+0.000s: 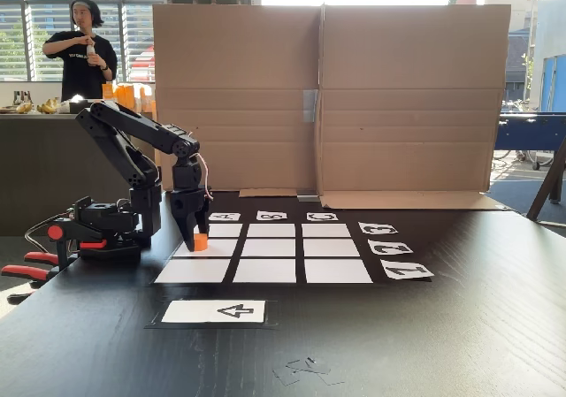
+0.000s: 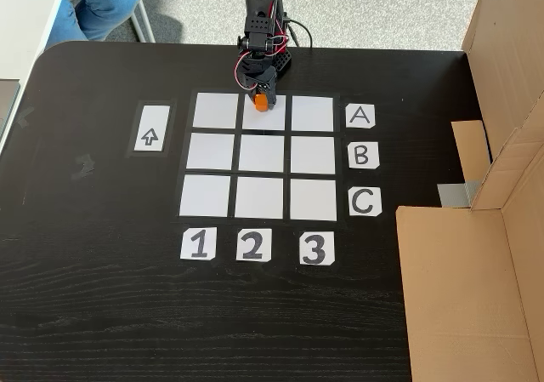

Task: Pick up the round, orange token and place it in the grid on square A2.

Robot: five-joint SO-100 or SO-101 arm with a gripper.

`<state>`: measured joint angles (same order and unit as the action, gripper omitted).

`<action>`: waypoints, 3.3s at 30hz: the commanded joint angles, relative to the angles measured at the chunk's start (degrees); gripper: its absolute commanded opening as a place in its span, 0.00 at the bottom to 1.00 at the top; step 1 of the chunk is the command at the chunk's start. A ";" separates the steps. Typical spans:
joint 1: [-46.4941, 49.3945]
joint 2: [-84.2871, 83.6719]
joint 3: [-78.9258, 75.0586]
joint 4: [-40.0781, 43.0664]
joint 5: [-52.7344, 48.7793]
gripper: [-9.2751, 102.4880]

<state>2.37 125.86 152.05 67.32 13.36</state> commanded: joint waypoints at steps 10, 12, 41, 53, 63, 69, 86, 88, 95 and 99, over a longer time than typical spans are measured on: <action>2.46 0.18 1.93 -3.25 0.44 0.45; 2.81 0.26 2.02 -4.04 0.97 0.46; 33.13 13.45 -30.32 -25.31 40.34 0.48; 58.10 21.01 -30.76 -30.23 56.51 0.43; 76.03 27.95 -24.61 -32.34 64.25 0.17; 82.62 36.74 -13.45 -31.55 65.92 0.08; 89.21 60.56 15.82 -25.58 66.80 0.08; 89.38 61.79 17.84 -25.58 66.71 0.08; 90.44 64.69 21.45 -25.40 66.53 0.08; 90.88 64.78 22.15 -25.40 66.53 0.08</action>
<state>92.64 190.28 174.20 41.57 79.80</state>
